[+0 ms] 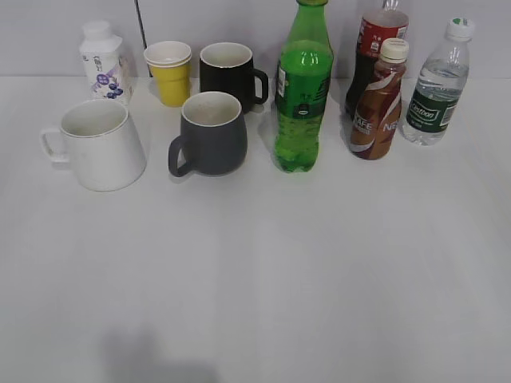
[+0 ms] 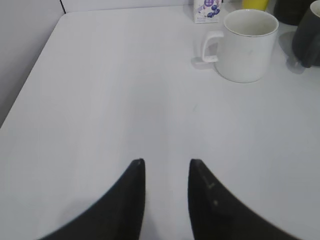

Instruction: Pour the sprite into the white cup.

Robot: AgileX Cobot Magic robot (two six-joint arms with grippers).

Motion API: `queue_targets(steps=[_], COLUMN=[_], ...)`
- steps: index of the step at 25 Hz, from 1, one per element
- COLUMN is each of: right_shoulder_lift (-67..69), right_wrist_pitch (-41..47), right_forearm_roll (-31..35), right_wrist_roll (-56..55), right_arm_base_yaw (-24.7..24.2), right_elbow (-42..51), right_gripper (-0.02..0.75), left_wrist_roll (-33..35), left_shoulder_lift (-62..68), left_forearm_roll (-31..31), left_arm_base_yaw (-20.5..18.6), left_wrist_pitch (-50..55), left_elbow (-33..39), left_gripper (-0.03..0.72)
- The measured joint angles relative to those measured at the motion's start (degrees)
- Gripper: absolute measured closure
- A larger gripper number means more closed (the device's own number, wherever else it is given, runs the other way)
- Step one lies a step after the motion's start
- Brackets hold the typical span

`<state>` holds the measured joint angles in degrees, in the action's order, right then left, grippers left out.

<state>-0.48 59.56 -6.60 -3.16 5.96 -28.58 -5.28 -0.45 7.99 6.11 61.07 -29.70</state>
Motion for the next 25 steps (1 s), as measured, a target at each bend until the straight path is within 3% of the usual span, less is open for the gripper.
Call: queue_targets(steps=[17, 20, 25], right_shoulder_lift=[0.0, 0.0, 0.0], right_wrist_pitch=[0.0, 0.0, 0.0], right_forearm_roll=[0.0, 0.0, 0.0], right_wrist_roll=[0.0, 0.0, 0.0], right_arm_base_yaw=[0.0, 0.0, 0.0], right_elbow=[0.0, 0.0, 0.0], right_gripper=[0.152, 0.152, 0.152], left_wrist_roll=[0.0, 0.0, 0.0], left_shoulder_lift=[0.0, 0.6, 5.2], left_forearm_roll=[-0.2, -1.8, -3.9], left_arm_base_yaw=[0.0, 0.0, 0.0], left_wrist_pitch=[-1.0, -10.4, -40.5], left_elbow=[-0.4, -1.1, 0.2], left_gripper=[0.454, 0.454, 0.454])
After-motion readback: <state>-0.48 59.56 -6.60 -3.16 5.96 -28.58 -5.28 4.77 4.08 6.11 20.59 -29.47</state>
